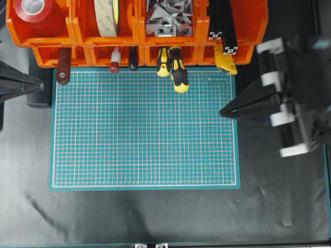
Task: Pick screwdriver from container rack with right arm.
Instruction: 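Move the right gripper toward the yellow-black screwdriver in the rack, then close the right gripper on the yellow-black screwdriver handle, then pull the screwdriver out of the rack toward the front with the right gripper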
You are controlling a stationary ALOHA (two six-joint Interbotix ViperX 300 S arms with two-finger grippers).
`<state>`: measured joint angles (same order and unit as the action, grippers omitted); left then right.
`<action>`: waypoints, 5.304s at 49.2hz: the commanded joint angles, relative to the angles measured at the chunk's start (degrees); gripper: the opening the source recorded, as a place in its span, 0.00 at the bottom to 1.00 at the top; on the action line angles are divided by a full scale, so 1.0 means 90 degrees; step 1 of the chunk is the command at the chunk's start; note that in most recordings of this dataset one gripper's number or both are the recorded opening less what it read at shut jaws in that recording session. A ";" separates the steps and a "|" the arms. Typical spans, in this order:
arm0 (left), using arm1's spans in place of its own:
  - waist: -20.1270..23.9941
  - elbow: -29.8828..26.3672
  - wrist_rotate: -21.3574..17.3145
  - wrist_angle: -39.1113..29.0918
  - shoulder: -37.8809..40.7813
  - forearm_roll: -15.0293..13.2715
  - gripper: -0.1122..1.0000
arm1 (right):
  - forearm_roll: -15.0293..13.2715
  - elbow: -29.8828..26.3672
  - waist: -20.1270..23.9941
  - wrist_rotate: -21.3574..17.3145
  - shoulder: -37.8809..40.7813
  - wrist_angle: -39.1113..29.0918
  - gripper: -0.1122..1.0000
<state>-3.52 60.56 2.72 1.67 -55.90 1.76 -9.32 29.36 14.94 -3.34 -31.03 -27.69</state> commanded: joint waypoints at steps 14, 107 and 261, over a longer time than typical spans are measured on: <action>0.0039 -0.0186 0.0029 0.0020 0.0010 0.0020 0.10 | -0.3271 -0.1133 0.1143 -0.1553 0.1582 -0.2461 0.10; 0.0068 0.0000 0.0029 0.0020 0.0010 0.0020 0.10 | -0.6484 -0.0498 0.0928 -0.4150 0.4063 -0.3525 0.71; -0.0215 -0.0381 0.0039 0.0020 -0.0498 0.0020 0.10 | -0.5957 -0.1592 0.3545 -0.2158 0.4902 -0.2949 0.48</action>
<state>-5.36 59.33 2.72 1.49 -61.08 1.76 -62.40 12.92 49.04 -22.32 14.85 -58.71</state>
